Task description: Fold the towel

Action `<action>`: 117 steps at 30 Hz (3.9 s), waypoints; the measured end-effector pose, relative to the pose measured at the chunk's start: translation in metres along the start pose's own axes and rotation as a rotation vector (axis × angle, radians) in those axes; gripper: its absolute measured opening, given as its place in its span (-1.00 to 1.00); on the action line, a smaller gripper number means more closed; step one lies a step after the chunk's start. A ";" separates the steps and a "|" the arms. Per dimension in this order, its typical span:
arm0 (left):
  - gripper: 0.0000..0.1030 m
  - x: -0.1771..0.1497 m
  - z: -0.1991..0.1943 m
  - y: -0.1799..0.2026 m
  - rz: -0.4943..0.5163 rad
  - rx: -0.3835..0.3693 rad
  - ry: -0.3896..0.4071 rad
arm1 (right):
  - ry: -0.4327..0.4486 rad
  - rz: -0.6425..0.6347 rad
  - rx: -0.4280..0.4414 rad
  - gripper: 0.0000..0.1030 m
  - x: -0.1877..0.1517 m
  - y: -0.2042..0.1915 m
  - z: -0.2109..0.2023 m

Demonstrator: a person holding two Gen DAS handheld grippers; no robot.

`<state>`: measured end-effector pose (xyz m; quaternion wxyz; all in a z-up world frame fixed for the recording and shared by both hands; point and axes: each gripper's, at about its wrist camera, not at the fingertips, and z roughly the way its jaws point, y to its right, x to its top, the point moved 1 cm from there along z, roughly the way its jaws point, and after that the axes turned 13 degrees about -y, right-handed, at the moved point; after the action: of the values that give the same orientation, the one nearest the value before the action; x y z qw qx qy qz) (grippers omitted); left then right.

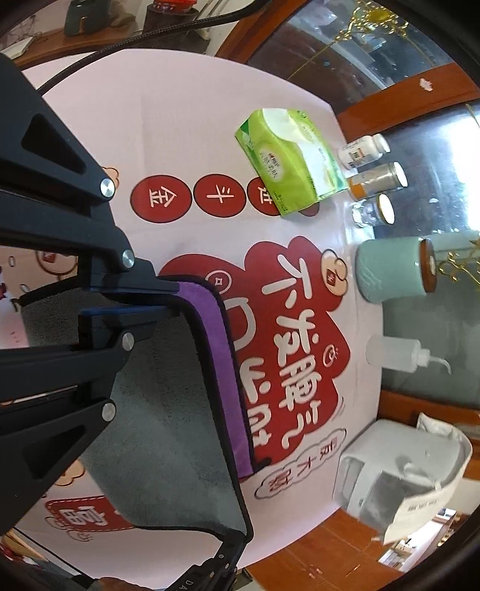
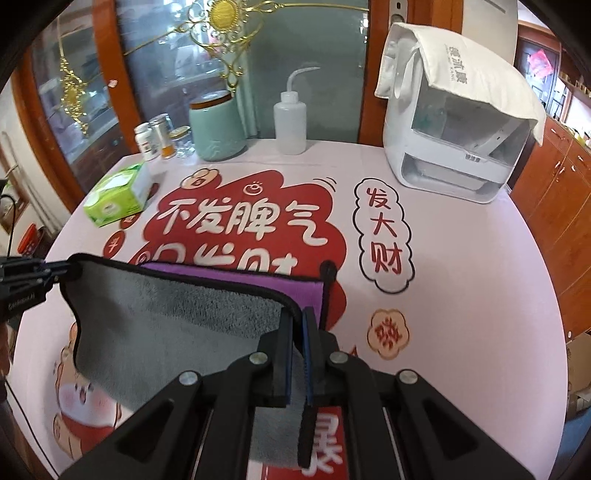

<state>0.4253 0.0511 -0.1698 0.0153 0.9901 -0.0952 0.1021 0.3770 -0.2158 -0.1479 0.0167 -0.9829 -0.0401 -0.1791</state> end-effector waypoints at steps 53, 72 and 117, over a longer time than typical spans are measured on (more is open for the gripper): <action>0.59 0.025 0.054 0.002 -0.079 0.049 -0.024 | -0.093 0.092 -0.083 -0.05 0.021 0.002 0.057; 0.99 -0.075 -0.038 0.040 -0.070 0.060 0.089 | -0.028 0.099 -0.015 0.82 -0.060 -0.021 -0.031; 0.99 -0.359 -0.237 0.181 -0.191 0.043 0.313 | 0.179 0.050 0.020 1.00 -0.310 -0.021 -0.253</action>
<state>-0.0020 -0.0483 -0.0093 0.0181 0.9668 0.0053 0.2549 -0.0028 -0.2298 -0.0207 0.0345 -0.9634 -0.0156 -0.2655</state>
